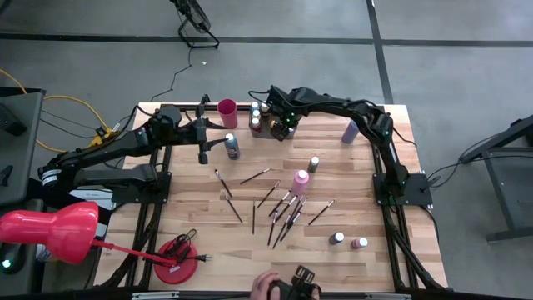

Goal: Pick & Place Paint Supplies
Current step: Adjust the big red paint bottle on the black bin

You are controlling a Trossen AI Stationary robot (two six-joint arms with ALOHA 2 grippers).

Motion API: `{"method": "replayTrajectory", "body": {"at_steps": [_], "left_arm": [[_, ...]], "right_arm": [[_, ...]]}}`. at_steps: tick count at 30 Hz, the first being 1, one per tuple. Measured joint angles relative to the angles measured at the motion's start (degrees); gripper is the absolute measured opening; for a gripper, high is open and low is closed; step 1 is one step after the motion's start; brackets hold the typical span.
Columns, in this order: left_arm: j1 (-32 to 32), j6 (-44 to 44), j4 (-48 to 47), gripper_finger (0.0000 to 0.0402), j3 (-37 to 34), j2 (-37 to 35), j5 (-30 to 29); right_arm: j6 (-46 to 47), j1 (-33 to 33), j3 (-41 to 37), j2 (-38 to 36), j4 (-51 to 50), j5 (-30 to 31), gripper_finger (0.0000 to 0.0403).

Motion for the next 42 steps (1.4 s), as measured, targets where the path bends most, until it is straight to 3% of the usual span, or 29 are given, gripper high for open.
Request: {"method": "replayTrajectory", "body": {"at_steps": [7, 15, 26, 31, 42], "left_arm": [[0.01, 0.0, 0.01, 0.0152, 0.02, 0.01, -0.01], [-0.01, -0.01, -0.01, 0.0152, 0.02, 0.01, 0.0], [0.0, -0.01, 0.01, 0.0152, 0.02, 0.01, 0.0], [0.01, -0.01, 0.02, 0.0152, 0.02, 0.01, 0.0], [-0.01, -0.01, 0.04, 0.0152, 0.02, 0.01, -0.02]], "right_arm": [[-0.55, 0.04, -0.04, 1.89, 1.37, 2.57, 0.0224], [-11.87, 0.63, 0.07, 2.79, 2.51, 3.66, 0.0223], [-14.05, 0.85, 0.18, 4.51, 3.89, 2.98, 0.0218], [-13.91, 0.85, 0.16, 4.56, 3.78, 2.55, 0.0179], [-13.56, 0.87, -0.01, 3.43, 3.52, 2.95, 0.0042]]}}
